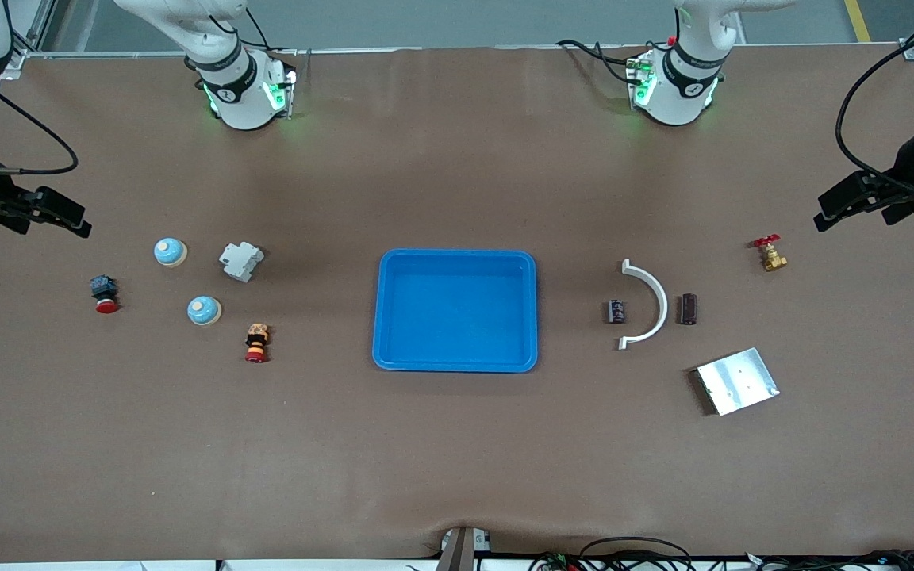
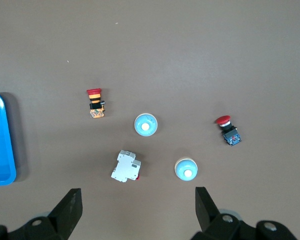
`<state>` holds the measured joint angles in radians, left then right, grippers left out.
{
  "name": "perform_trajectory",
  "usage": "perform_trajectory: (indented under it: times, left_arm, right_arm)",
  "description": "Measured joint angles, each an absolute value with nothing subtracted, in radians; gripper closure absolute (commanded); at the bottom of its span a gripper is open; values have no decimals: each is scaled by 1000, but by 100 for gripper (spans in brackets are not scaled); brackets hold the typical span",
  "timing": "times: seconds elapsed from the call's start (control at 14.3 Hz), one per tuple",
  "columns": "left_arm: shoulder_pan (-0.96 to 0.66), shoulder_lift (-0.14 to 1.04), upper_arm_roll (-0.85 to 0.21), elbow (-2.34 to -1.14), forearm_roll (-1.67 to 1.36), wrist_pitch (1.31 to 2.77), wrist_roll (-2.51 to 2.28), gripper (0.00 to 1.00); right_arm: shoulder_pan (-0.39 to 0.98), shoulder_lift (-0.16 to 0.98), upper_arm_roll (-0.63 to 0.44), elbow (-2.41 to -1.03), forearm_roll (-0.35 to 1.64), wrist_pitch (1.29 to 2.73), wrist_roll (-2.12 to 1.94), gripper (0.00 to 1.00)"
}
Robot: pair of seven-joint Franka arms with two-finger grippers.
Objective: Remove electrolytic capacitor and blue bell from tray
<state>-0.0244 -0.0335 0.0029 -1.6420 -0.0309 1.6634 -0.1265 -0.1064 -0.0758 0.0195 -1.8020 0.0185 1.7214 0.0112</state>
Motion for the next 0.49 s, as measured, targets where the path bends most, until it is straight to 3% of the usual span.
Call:
perform_trajectory:
  times: [0.49]
  left_arm:
    - [-42, -30, 29, -1642, -31, 1663, -126, 0]
  right_arm:
    - [-106, -86, 19, -1802, 16, 1710, 58, 0]
